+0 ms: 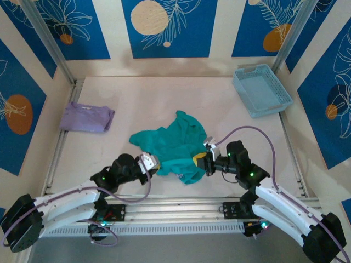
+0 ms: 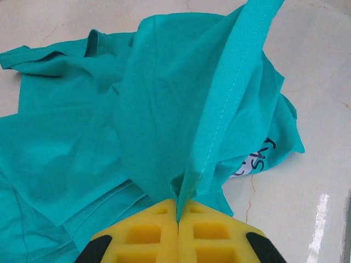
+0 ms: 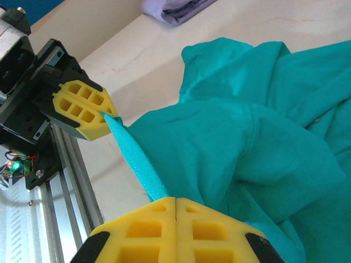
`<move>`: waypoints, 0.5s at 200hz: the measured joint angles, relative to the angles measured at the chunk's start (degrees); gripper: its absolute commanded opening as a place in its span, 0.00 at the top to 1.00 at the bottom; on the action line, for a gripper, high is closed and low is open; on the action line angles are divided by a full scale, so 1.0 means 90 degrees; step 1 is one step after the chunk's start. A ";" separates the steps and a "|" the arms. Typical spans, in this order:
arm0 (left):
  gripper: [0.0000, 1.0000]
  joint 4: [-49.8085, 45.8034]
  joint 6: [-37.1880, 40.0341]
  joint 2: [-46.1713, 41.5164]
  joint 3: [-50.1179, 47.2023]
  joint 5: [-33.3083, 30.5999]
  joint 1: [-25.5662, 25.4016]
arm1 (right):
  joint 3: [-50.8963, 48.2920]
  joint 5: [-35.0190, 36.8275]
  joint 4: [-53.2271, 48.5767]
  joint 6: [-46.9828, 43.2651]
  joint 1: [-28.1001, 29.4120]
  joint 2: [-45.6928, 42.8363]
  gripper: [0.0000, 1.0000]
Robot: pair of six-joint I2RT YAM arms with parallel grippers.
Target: Fold the inside-out t-shirt
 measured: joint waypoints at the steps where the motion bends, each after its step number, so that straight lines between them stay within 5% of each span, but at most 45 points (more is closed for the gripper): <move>1: 1.00 0.0000 0.0000 0.0000 0.0000 0.0000 0.0000 | 0.0017 0.0012 -0.0010 0.0000 0.0002 0.0007 1.00; 100: 1.00 -0.0884 -0.0359 -0.0240 0.2059 -0.1809 -0.0002 | 0.2339 0.0585 -0.0284 -0.0226 0.0233 0.1345 1.00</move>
